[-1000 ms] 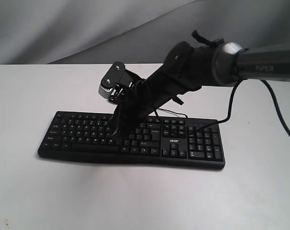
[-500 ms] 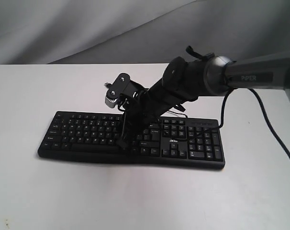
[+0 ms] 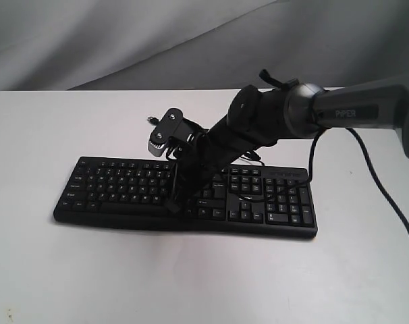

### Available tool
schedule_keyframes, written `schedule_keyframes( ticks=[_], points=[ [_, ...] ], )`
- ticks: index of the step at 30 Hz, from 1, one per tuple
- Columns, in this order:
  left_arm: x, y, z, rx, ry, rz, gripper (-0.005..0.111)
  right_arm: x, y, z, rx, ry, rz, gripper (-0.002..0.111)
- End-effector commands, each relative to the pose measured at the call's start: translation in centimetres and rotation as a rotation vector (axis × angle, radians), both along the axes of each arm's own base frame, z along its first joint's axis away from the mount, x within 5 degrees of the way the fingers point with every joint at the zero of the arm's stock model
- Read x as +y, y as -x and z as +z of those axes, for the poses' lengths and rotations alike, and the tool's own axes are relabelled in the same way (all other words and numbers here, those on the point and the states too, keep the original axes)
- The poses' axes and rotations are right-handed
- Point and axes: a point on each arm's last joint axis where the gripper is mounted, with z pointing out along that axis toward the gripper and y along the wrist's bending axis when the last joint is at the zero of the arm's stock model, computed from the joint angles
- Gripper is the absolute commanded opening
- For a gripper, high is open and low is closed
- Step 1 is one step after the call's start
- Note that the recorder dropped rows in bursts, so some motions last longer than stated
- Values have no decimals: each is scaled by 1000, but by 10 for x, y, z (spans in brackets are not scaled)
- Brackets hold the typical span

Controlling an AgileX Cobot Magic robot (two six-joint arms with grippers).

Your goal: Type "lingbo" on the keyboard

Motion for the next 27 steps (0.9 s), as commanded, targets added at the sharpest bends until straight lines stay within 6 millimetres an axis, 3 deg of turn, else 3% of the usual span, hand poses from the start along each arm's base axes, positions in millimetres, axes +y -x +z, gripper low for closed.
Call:
schedule_keyframes(
  ticks=[1,5,12,16,27],
  points=[
    [0,0,-1,-8,1,-6,1,-3,-2,-4,13,4,-4,0],
    [0,0,-1,-8,1,-6,1,-3,-2,-11,25,17,2,0],
    [0,0,-1,-8,1,-6,1,10,-8,18,-64,-54,-21,0],
    [0,0,-1,-8,1,-6,1,20,-15,14,-48,-73,-8,0],
    [0,0,-1,-8,1,-6,1,20,-15,7,-36,-66,-14,0]
  ],
)
